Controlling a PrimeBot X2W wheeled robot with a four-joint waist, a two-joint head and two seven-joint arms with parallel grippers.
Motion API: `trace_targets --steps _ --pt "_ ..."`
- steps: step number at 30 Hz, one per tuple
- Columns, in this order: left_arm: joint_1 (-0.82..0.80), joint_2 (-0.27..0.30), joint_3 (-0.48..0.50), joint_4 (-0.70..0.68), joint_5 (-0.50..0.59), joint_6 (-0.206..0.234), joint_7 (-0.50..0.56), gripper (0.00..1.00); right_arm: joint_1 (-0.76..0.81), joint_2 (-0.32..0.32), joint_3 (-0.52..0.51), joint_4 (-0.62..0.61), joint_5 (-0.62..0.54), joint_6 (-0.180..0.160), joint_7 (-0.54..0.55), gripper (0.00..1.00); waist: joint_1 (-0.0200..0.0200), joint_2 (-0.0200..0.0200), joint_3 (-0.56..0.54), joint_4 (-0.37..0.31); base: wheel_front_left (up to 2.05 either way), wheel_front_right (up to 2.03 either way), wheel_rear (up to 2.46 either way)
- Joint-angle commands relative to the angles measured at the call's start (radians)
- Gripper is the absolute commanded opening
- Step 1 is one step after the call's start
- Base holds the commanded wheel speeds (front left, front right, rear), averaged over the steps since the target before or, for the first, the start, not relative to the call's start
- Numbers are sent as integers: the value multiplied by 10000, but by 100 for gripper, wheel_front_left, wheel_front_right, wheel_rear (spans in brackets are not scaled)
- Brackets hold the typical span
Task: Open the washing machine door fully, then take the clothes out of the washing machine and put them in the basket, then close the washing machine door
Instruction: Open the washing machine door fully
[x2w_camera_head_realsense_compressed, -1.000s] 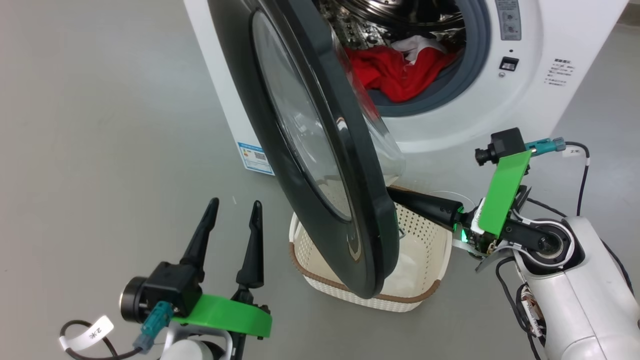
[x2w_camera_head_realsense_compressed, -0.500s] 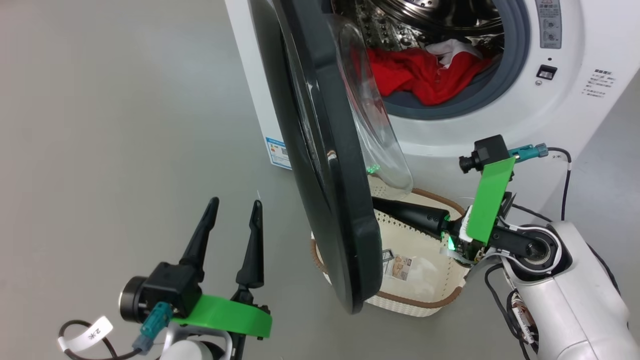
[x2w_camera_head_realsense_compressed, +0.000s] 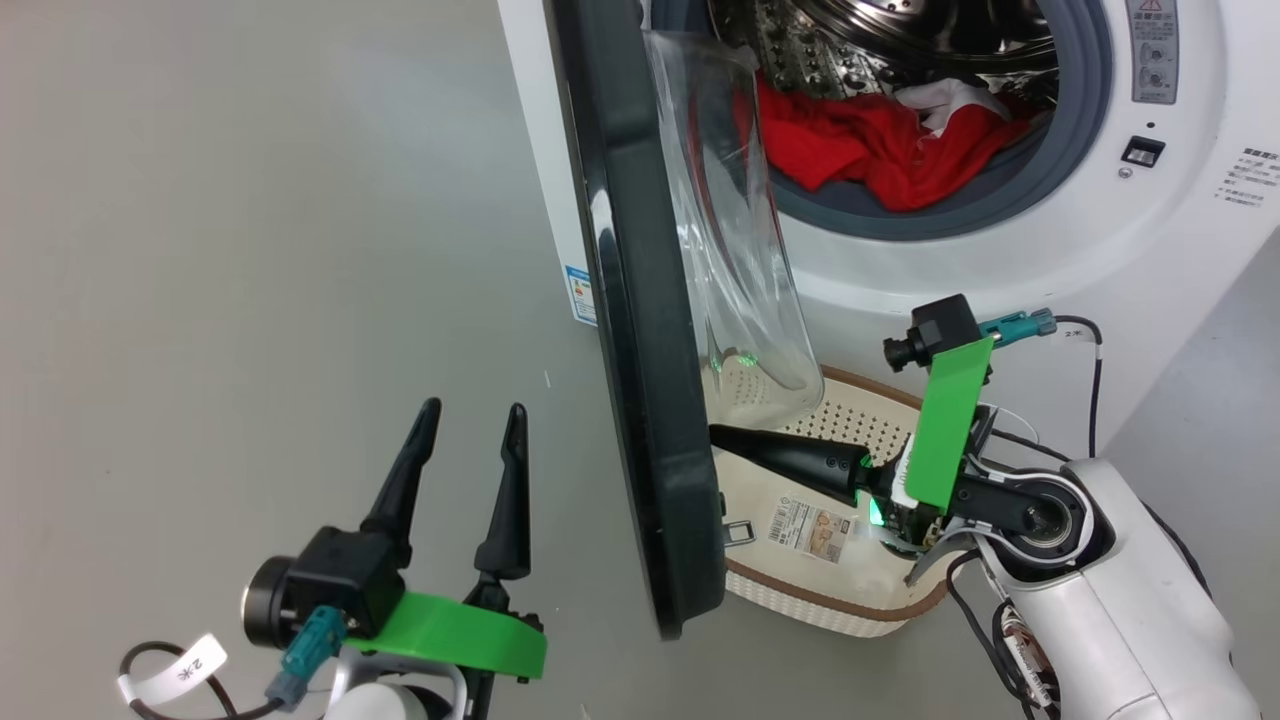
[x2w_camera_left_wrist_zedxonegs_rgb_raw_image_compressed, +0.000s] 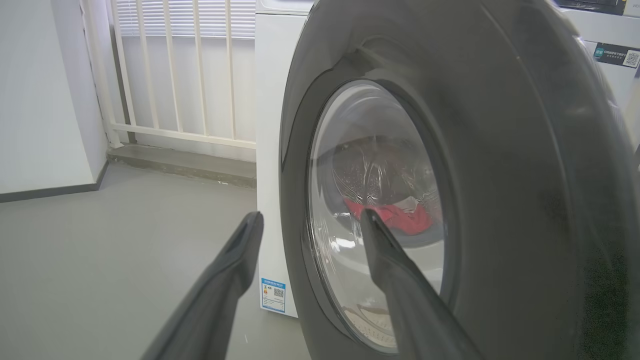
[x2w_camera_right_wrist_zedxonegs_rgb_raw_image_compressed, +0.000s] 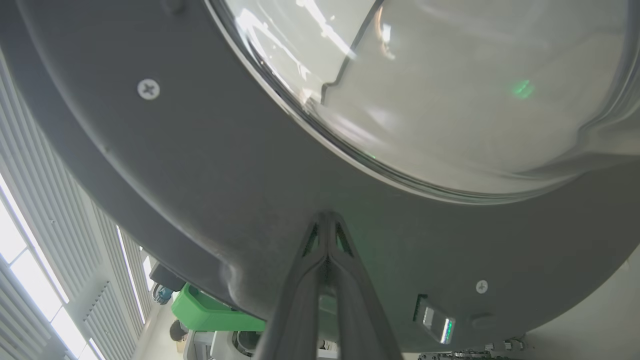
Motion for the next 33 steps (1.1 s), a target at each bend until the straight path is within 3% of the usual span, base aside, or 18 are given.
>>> trace_targets --steps 1,10,15,18,20,22,23,24,25,28,29,33 --pt "-34 138 288 -251 -55 51 -22 100 -69 173 258 -220 73 77 -66 0 0 0 10 66 0 0 0" --pt "-14 157 250 -196 -154 38 -37 100 -89 173 488 -198 174 77 -300 0 0 0 -36 212 0 0 0" --pt "10 171 274 -237 -236 37 -47 100 -72 138 416 -295 -315 77 -1004 0 0 0 -5 158 0 0 0" --pt "35 182 296 -266 -258 58 -58 100 25 28 439 -525 -1035 77 -1594 35 0 0 6 101 0 0 0" --pt "52 187 314 -284 -259 77 -68 100 153 -19 453 -745 -1480 77 -1939 46 0 0 -4 57 0 0 0" --pt "74 198 329 -291 -256 81 -79 100 305 -63 452 -1048 -1918 77 -2304 49 0 0 -21 10 0 0 0" --pt "89 207 334 -289 -252 79 -85 100 410 -60 409 -1185 -2091 77 -2519 59 0 0 -34 -14 0 0 0" --pt "89 207 334 -289 -252 79 -85 100 410 -60 409 -1185 -2091 77 -2519 59 0 0 -34 -14 0 0 0" --pt "103 232 326 -285 -218 80 -90 100 509 -73 390 -1332 -2306 77 -2731 72 0 0 -47 -35 0 0 0" --pt "166 276 348 -292 -171 86 -107 100 814 -246 423 -1776 -3347 77 -3567 87 0 0 -75 -98 0 0 0" --pt "191 286 365 -306 -167 81 -112 100 919 -296 401 -1866 -3745 77 -3919 100 0 0 -86 -119 0 0 0" --pt "334 308 446 -388 -154 74 -130 100 1264 -356 384 -2205 -5112 77 -5161 100 0 0 -120 -226 0 0 0"
